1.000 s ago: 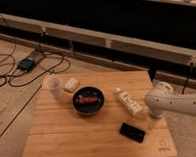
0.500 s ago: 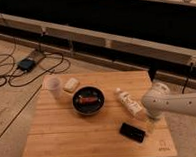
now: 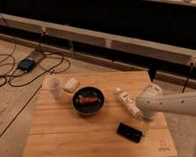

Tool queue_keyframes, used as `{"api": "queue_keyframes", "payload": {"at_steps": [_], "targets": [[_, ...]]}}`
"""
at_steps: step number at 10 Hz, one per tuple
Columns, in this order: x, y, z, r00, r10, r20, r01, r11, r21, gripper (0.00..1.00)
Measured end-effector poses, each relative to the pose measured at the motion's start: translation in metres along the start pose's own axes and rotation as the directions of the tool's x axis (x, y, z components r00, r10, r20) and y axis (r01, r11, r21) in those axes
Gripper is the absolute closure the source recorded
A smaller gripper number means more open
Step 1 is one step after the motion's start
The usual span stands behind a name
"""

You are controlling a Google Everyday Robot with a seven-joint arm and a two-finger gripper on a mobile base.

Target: Push the eraser across the table

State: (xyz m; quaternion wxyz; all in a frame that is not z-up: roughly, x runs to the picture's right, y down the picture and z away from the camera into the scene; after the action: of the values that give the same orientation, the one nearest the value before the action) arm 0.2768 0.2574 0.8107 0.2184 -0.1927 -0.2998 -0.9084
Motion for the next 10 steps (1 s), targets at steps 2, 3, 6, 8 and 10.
{"api": "queue_keyframes", "payload": {"at_steps": [2,3,6,8,10], "targets": [[0.013,-0.007,-0.006,1.000,-0.028,-0.009,0.028,1.000,-0.003,0.20],[0.023,-0.009,-0.012,0.999,-0.047,-0.017,0.046,0.999,-0.013,0.20],[0.060,-0.018,-0.030,0.993,-0.107,-0.059,0.104,0.994,-0.042,0.20],[0.077,-0.026,-0.036,0.987,-0.138,-0.077,0.134,0.990,-0.051,0.20],[0.088,-0.032,-0.036,0.984,-0.158,-0.087,0.154,0.987,-0.052,0.20]]}}
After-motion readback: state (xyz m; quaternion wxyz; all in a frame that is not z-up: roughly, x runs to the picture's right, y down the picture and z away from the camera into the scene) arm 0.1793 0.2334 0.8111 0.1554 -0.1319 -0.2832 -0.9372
